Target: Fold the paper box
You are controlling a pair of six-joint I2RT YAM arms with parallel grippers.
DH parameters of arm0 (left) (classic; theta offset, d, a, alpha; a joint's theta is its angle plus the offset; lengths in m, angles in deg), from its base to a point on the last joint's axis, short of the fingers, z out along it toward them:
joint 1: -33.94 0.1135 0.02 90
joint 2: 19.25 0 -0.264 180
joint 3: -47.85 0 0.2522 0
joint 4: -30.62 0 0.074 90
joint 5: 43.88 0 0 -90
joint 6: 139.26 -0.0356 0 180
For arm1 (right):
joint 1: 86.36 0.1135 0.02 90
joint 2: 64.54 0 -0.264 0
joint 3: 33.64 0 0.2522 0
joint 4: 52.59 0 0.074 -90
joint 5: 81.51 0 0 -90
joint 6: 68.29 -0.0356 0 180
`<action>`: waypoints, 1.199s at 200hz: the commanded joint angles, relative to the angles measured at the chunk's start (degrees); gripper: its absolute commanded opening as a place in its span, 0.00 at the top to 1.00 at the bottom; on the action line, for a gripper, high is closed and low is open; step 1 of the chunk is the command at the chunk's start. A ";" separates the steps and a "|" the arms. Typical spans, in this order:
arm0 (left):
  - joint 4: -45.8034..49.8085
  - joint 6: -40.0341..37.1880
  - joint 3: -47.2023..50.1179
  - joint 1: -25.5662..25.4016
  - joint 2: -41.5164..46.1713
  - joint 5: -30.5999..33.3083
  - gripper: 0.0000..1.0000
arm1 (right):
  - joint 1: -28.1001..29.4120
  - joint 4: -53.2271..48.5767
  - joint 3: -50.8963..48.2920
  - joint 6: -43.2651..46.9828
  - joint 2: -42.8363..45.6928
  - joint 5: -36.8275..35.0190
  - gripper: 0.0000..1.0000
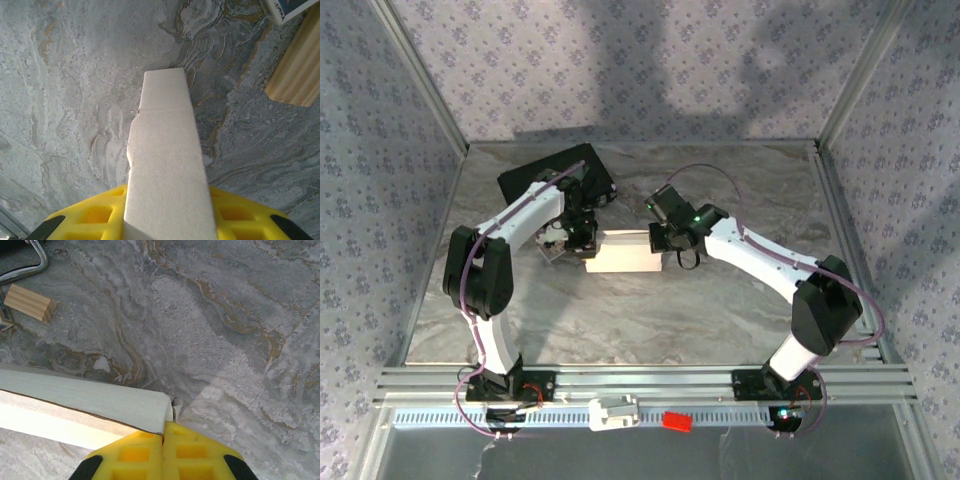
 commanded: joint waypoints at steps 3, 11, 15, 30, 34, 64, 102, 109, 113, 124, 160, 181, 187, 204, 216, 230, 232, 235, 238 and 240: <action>-1.90 -0.84 2.16 0.12 0.08 0.10 0.74 | 0.78 -6.92 -6.23 0.50 -4.86 -1.05 1.00; -2.41 -1.44 2.55 0.14 0.41 0.15 0.69 | 0.73 -6.86 -7.32 0.76 -5.04 -1.30 1.00; -2.77 -1.70 2.76 0.20 0.54 0.14 0.66 | 0.75 -6.87 -7.34 0.93 -5.22 -1.34 1.00; -4.01 -2.61 3.76 0.21 1.35 -0.24 0.56 | 0.81 -6.62 -7.33 1.47 -5.48 -1.32 1.00; -4.63 -2.89 4.11 0.21 1.72 -0.25 0.55 | 0.93 -6.46 -7.34 1.56 -5.39 -1.47 1.00; -8.34 -4.16 6.29 0.29 4.66 1.14 0.41 | 1.60 -6.31 -6.74 1.75 -4.41 -2.40 1.00; -7.98 -9.17 4.96 0.21 6.29 3.37 0.29 | 2.78 -5.65 -6.71 1.59 -2.85 -3.32 1.00; -8.67 -9.77 5.36 0.25 6.82 3.82 0.28 | 2.88 -5.46 -6.84 1.43 -2.38 -3.51 1.00; -9.15 -10.06 5.53 0.22 7.17 4.19 0.27 | 2.98 -5.32 -7.03 1.33 -2.10 -3.66 1.00; -11.05 -11.20 6.11 0.29 7.95 4.71 0.26 | 3.08 -5.28 -7.15 1.17 -1.63 -3.78 1.00; -8.93 -15.45 5.29 0.21 9.63 4.95 0.24 | 3.36 -5.25 -7.42 1.14 -1.22 -3.68 1.00; -8.33 -18.62 6.53 0.29 11.66 5.64 0.22 | 3.39 -5.19 -7.09 1.14 -1.47 -3.52 1.00; -8.23 -19.49 7.05 0.42 12.52 5.88 0.22 | 3.44 -5.14 -6.95 1.17 -1.55 -3.60 1.00; -8.33 -23.80 7.79 0.46 14.75 7.19 0.22 | 3.45 -4.96 -6.85 1.14 -1.70 -3.52 1.00; -7.24 -27.21 7.87 0.60 16.15 8.24 0.22 | 3.45 -5.15 -6.73 1.07 -1.94 -3.48 1.00; -5.94 -31.69 7.73 0.73 17.88 8.87 0.22 | 3.46 -5.03 -6.65 1.05 -1.92 -3.43 1.00; -5.82 -32.43 7.76 0.80 18.17 8.96 0.22 | 3.47 -5.03 -6.68 1.04 -1.92 -3.43 1.00; -5.62 -33.50 7.72 0.82 18.60 9.23 0.23 | 3.52 -5.17 -6.71 1.04 -1.90 -3.43 1.00; -5.31 -34.93 7.63 0.82 19.07 9.66 0.24 | 3.48 -5.16 -6.67 0.99 -1.95 -3.43 1.00; -5.03 -35.94 7.56 0.86 19.32 9.99 0.24 | 3.46 -5.20 -6.64 0.96 -1.95 -3.43 1.00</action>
